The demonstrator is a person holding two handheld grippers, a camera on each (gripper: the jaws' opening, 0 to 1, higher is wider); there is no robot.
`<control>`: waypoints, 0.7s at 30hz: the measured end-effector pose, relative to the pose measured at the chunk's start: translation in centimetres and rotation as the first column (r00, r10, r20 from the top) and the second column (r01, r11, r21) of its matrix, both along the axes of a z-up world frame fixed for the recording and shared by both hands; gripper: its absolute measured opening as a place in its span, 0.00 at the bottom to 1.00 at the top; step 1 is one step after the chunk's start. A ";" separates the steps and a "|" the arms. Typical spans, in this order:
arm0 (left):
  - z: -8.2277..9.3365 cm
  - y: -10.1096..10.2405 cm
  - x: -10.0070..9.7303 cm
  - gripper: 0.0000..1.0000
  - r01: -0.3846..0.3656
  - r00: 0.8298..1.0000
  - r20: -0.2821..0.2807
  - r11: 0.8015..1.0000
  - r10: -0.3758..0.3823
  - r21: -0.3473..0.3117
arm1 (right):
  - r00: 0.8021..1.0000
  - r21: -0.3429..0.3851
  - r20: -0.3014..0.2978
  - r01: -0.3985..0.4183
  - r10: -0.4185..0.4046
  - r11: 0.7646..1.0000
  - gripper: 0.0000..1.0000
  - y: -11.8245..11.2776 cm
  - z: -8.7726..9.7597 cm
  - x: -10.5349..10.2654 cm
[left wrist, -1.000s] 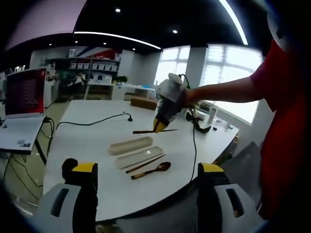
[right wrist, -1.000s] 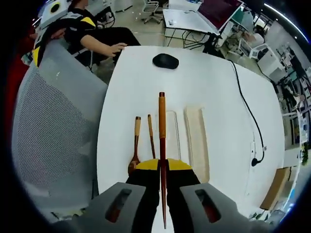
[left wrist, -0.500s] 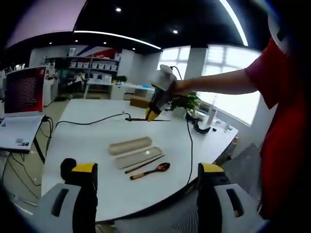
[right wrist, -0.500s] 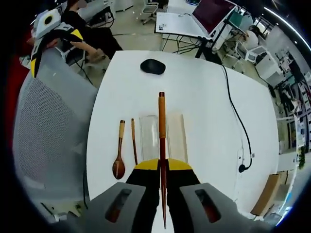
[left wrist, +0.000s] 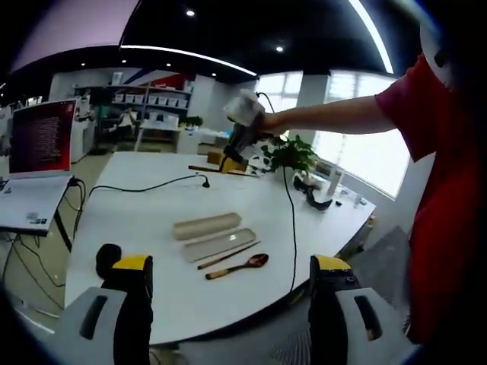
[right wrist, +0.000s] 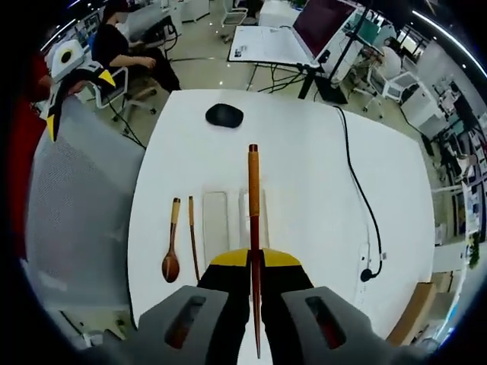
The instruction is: Arrange the utensils inside the cutlery case until each visible utensil rests in its matching compartment.
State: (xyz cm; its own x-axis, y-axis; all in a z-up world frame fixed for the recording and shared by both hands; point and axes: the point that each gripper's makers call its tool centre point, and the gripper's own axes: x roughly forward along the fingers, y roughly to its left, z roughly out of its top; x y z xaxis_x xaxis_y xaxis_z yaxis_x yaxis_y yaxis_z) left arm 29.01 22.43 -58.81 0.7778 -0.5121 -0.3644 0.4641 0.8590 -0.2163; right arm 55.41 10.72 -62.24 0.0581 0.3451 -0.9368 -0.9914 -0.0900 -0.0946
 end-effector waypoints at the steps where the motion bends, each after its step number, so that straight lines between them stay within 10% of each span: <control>1: 0.0 0.0 0.0 0.87 -0.002 1.000 -0.002 1.000 0.002 -0.002 | 1.000 0.000 -0.001 -0.001 0.001 1.000 0.00 0.0 -0.1 0.1; 21: -0.8 0.9 0.1 0.86 -0.039 0.999 -0.031 0.999 0.039 0.008 | 0.999 -0.019 -0.021 -0.025 0.025 1.000 0.00 0.6 -4.2 2.6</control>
State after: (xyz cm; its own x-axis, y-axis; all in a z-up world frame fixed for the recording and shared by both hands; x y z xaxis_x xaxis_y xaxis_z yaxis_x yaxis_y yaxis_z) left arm 29.12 23.30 -59.58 0.7853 -0.4791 -0.3921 0.4238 0.8777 -0.2237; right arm 57.99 11.34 -66.42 0.0305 0.3283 -0.9441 -0.9906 -0.1162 -0.0724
